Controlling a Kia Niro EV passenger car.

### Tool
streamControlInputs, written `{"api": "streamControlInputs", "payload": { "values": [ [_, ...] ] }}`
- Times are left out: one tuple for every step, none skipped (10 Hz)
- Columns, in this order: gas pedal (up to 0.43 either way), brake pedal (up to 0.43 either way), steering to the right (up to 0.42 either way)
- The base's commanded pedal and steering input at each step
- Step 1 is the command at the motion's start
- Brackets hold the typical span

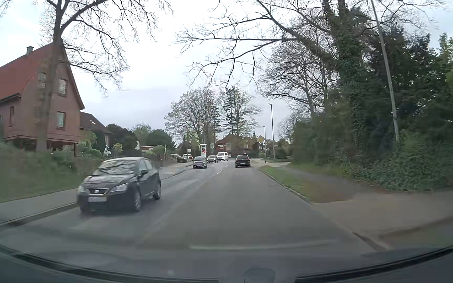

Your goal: Follow the waypoints while adhering to traffic rules and regulations

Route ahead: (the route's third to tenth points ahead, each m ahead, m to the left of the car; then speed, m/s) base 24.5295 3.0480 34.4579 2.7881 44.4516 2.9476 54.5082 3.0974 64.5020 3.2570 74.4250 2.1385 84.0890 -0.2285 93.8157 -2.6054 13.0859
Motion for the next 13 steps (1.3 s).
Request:
{"api": "streamControlInputs", "payload": {
  "values": [
    [0.197,0.000,-0.002],
    [0.197,0.000,-0.002],
    [0.197,0.000,-0.002],
    [0.197,0.000,-0.002],
    [0.197,0.000,-0.002],
    [0.197,0.000,-0.001],
    [0.197,0.000,-0.001],
    [0.197,0.000,-0.001],
    [0.189,0.000,-0.001],
    [0.189,0.000,-0.001],
    [0.189,0.000,-0.001],
    [0.189,0.000,-0.002],
    [0.189,0.000,-0.002]
  ]
}}
